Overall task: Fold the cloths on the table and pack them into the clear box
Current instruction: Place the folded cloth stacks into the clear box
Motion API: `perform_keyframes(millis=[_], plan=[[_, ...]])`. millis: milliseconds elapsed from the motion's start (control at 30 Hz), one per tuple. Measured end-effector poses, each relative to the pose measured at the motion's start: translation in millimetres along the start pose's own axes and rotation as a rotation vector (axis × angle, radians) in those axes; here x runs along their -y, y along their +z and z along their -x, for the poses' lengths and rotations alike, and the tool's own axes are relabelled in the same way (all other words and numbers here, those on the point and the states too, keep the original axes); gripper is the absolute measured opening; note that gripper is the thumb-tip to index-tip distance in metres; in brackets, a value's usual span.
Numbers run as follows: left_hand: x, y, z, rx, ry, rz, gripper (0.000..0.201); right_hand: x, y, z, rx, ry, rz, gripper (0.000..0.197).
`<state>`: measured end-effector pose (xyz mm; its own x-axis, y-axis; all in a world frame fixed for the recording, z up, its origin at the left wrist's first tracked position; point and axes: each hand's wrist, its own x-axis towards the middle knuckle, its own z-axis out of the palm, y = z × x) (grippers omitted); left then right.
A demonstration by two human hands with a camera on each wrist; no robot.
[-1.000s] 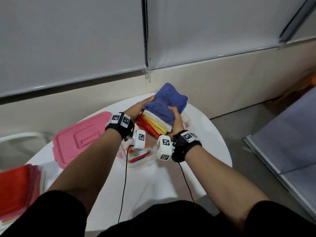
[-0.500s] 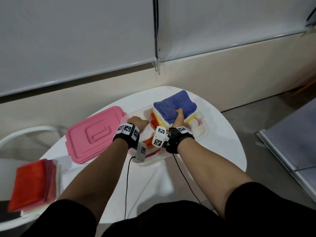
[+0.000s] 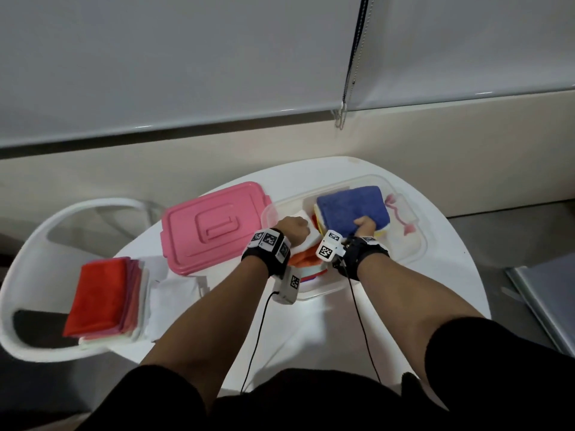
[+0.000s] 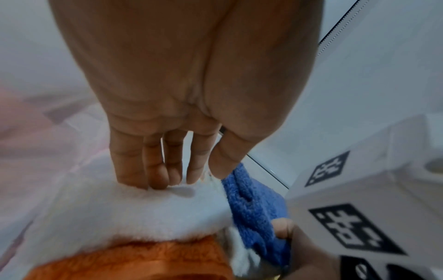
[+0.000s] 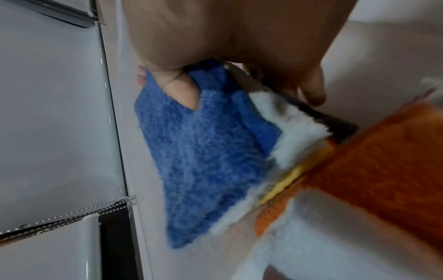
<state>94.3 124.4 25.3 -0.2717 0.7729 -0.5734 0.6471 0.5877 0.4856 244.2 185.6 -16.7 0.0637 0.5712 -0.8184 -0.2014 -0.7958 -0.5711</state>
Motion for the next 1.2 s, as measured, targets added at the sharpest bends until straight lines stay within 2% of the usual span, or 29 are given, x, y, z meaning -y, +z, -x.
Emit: perform_keyframes(millis=[67,100,200,233,300,367,500,567,633,700,733,800,900,933,1000,1067,1133,1200], plan=[[2.5,1.0,-2.6,0.004,0.045,-0.076,0.042,-0.9,-1.5,-6.7,-0.046,0.005,0.034,0.023],[3.3,3.1,-4.2,0.009,0.050,-0.078,0.043,-2.5,-4.6,-16.2,-0.046,0.040,0.015,0.030],[2.9,7.6,-3.5,-0.012,0.040,-0.092,0.048,2.6,-3.9,-33.9,-0.200,0.031,0.051,0.104],[2.9,8.9,-3.7,-0.029,0.044,-0.105,0.049,10.1,-2.1,-22.0,-0.242,-0.003,0.054,0.110],[1.2,10.6,-2.4,-0.079,0.056,-0.130,0.047,21.5,-1.7,-4.0,-0.278,-0.075,0.082,0.105],[-0.8,10.1,-0.1,-0.132,0.057,-0.131,0.044,29.1,-4.2,0.2,-0.257,-0.080,0.001,0.101],[-1.6,3.0,6.4,-0.213,0.072,-0.072,0.035,29.9,-20.1,-50.2,-0.179,-0.038,0.031,0.100],[-1.3,1.5,10.3,-0.229,0.076,-0.079,0.033,34.9,-31.4,-44.9,-0.091,-0.013,-0.020,0.082],[-1.1,2.0,14.2,-0.210,0.056,-0.075,0.035,35.7,-37.4,-31.1,-0.083,-0.083,-0.061,0.056],[-2.1,3.0,18.8,-0.171,0.032,-0.092,0.039,30.6,-43.2,-40.7,-0.085,-0.133,-0.038,0.057],[-3.3,4.4,21.6,-0.145,0.024,-0.104,0.040,27.5,-47.3,-83.2,-0.077,-0.149,-0.078,0.064],[-6.4,7.4,26.5,-0.124,0.024,-0.121,0.042,23.8,-53.6,-114.2,-0.139,-0.181,0.017,0.069],[-8.1,11.4,30.9,-0.105,0.026,-0.167,0.043,28.2,-53.8,-113.4,-0.080,-0.233,0.095,0.049],[-6.2,12.4,31.1,-0.098,0.027,-0.181,0.043,31.5,-52.8,-100.1,-0.099,-0.244,0.125,0.053],[-4.7,13.7,32.1,-0.084,0.033,-0.197,0.042,33.8,-53.6,-122.6,-0.054,-0.224,0.089,0.077],[-4.3,13.8,34.0,-0.085,0.045,-0.189,0.042,30.3,-55.9,-184.2,-0.043,-0.164,0.070,0.100],[-2.6,13.5,36.0,-0.110,0.065,-0.152,0.041,35.1,-53.9,-168.9,-0.140,-0.101,0.164,0.115],[1.5,13.4,38.8,-0.149,0.081,-0.094,0.040,43.5,-55.1,-143.0,-0.173,-0.081,0.213,0.118]])
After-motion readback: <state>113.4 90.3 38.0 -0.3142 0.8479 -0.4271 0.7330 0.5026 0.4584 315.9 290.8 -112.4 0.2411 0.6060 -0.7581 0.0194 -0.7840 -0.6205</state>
